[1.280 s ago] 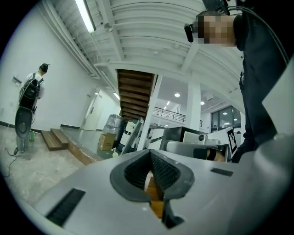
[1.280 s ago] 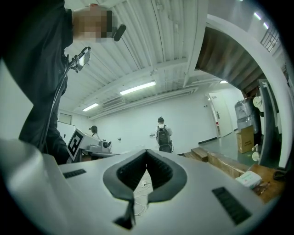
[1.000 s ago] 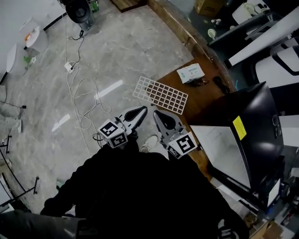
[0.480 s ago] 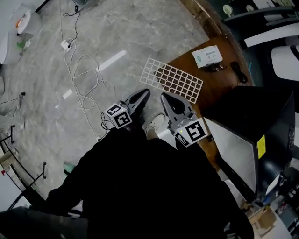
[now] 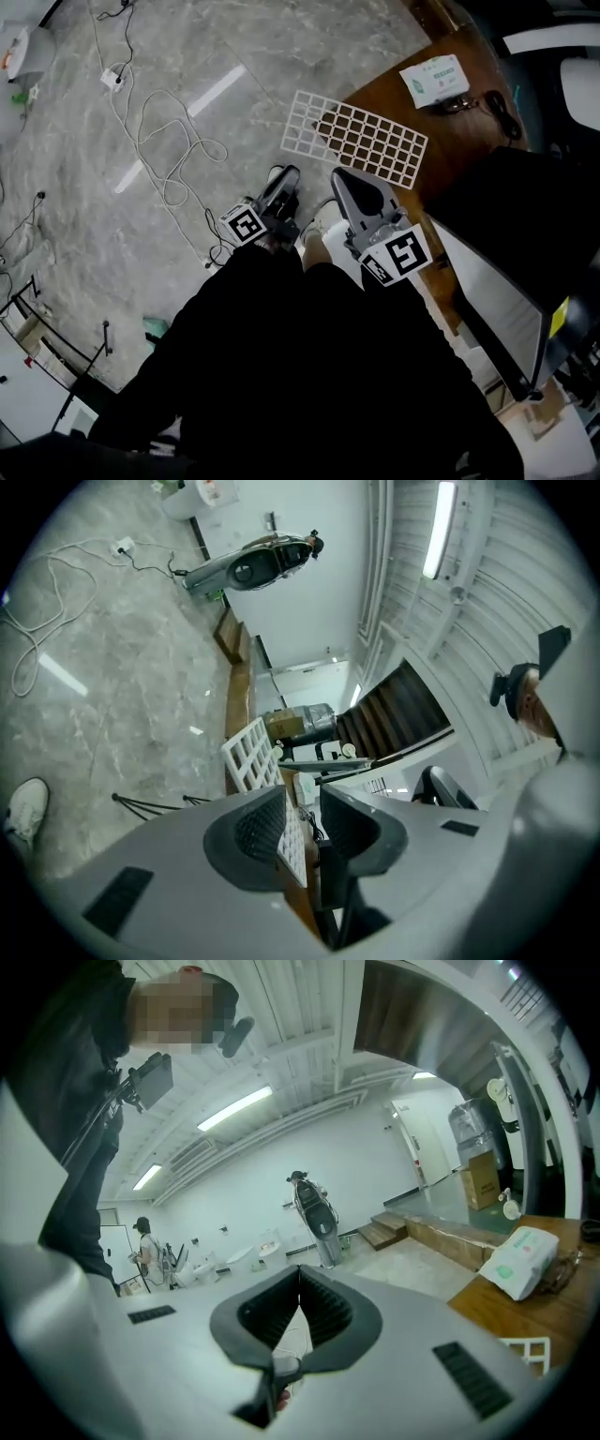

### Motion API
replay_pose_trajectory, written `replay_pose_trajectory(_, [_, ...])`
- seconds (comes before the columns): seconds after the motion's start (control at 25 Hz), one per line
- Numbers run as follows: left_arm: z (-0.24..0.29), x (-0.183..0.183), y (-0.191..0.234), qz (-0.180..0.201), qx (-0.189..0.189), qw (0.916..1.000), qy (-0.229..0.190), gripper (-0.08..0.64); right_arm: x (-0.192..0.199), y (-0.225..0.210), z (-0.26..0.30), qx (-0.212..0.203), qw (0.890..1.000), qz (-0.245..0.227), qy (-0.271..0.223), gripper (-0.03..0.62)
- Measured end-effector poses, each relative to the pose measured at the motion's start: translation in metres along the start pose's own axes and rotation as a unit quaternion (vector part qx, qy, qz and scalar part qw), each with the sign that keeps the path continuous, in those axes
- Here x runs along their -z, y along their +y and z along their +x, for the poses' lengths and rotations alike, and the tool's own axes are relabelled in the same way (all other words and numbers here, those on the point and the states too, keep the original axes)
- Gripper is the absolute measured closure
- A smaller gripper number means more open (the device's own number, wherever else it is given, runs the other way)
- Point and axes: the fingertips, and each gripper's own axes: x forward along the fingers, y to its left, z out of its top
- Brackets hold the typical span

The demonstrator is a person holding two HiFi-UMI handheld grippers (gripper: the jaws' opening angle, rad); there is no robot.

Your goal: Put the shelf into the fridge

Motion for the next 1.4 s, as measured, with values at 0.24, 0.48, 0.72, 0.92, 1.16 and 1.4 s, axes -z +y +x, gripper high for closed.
replay_pose_trajectory(0.24, [0.008,0.004,0.037,-0.036,-0.011,0.9992,-0.011,0.408,0.016,-0.020,0.007,0.028,0.999,0.019,-0.004,0.586])
replay_pose_trajectory(0.48, [0.018,0.001,0.063,-0.063,-0.019,0.9974,-0.028,0.387,0.030,-0.031,0.006,0.049,0.998,0.033,-0.002,0.586])
replay_pose_trajectory(0.72, [0.045,-0.017,0.065,-0.069,-0.006,0.9962,-0.052,0.383,0.041,-0.043,0.001,0.063,0.997,0.044,0.002,0.586])
replay_pose_trajectory(0.92, [0.064,-0.026,0.065,-0.070,0.001,0.9958,-0.058,0.383,0.043,-0.049,0.000,0.072,0.996,0.049,0.004,0.586])
replay_pose_trajectory(1.16, [0.082,-0.031,0.071,-0.089,0.005,0.9933,-0.074,0.383,0.044,-0.058,-0.002,0.081,0.995,0.053,0.005,0.586])
replay_pose_trajectory(1.4, [0.089,-0.033,0.077,-0.101,-0.007,0.9901,-0.097,0.522,0.046,-0.067,-0.010,0.096,0.994,0.059,0.004,0.586])
